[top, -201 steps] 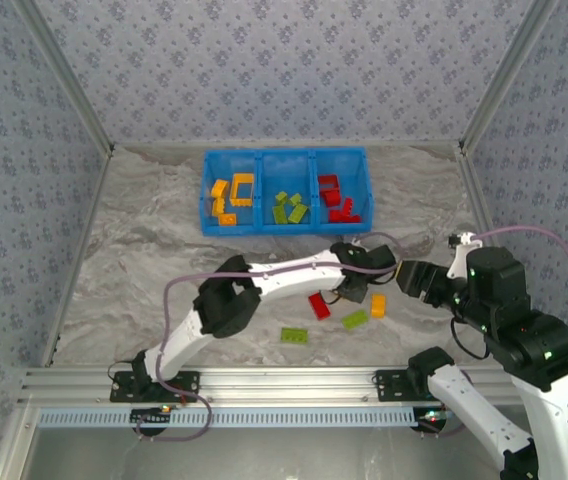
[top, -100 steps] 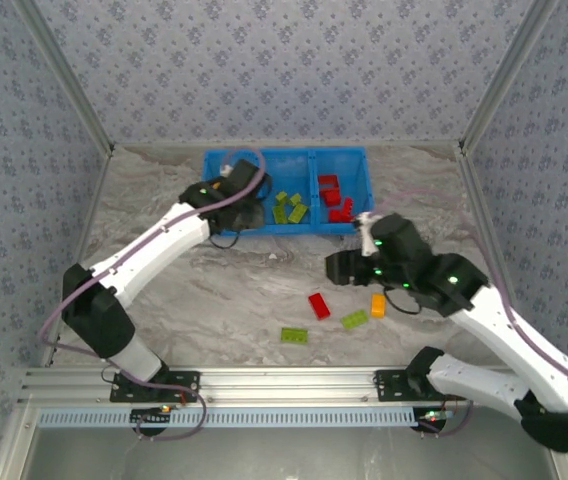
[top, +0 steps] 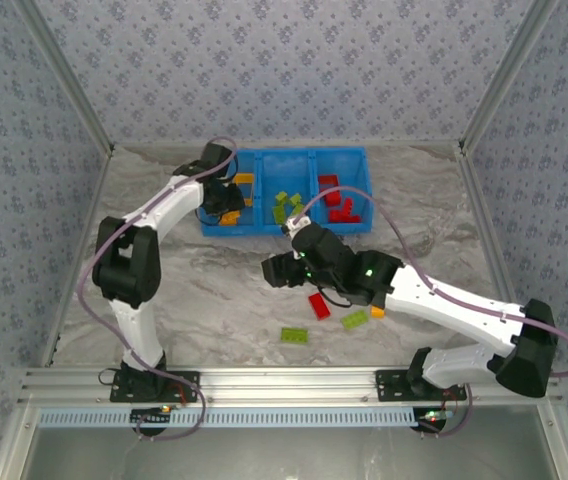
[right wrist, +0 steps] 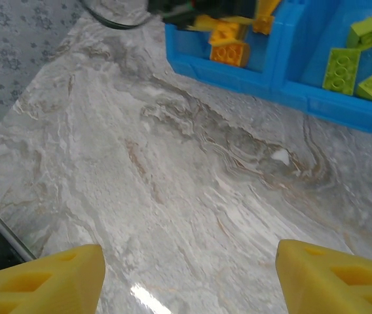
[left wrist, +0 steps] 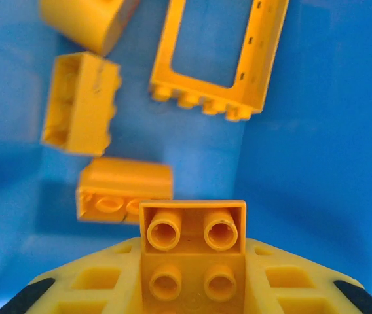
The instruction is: Sort the legos into containers by color
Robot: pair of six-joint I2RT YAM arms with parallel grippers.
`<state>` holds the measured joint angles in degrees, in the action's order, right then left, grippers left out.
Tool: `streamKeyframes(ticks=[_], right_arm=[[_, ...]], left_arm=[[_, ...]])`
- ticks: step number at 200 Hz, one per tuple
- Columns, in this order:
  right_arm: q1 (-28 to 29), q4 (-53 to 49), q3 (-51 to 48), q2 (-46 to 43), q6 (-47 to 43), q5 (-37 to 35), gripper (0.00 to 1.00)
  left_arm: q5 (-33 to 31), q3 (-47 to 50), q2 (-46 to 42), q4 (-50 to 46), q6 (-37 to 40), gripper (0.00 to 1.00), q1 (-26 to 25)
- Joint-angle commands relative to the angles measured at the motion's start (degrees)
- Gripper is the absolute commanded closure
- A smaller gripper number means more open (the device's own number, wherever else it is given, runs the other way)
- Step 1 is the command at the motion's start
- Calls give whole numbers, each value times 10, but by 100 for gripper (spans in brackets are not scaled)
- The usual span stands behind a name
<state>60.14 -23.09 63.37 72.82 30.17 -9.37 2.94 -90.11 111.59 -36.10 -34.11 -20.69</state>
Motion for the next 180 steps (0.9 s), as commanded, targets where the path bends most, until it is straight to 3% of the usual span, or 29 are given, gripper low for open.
streamKeyframes(ticks=[1, 58, 97, 144, 180], right_arm=[[8, 52, 7, 14, -7, -38, 28], [17, 42, 3, 22, 3, -48, 28], [16, 17, -5, 21, 7, -66, 27], [17, -62, -16, 14, -54, -68, 25], [22, -118, -49, -3, -102, -49, 25]], left_arm=[[21, -40, 20, 13, -3, 67, 0], [25, -44, 66, 13, -9, 65, 0], [14, -25, 53, 9, -10, 49, 0], [2, -17, -26, -5, -11, 42, -7], [-27, 22, -137, -19, -18, 38, -23]])
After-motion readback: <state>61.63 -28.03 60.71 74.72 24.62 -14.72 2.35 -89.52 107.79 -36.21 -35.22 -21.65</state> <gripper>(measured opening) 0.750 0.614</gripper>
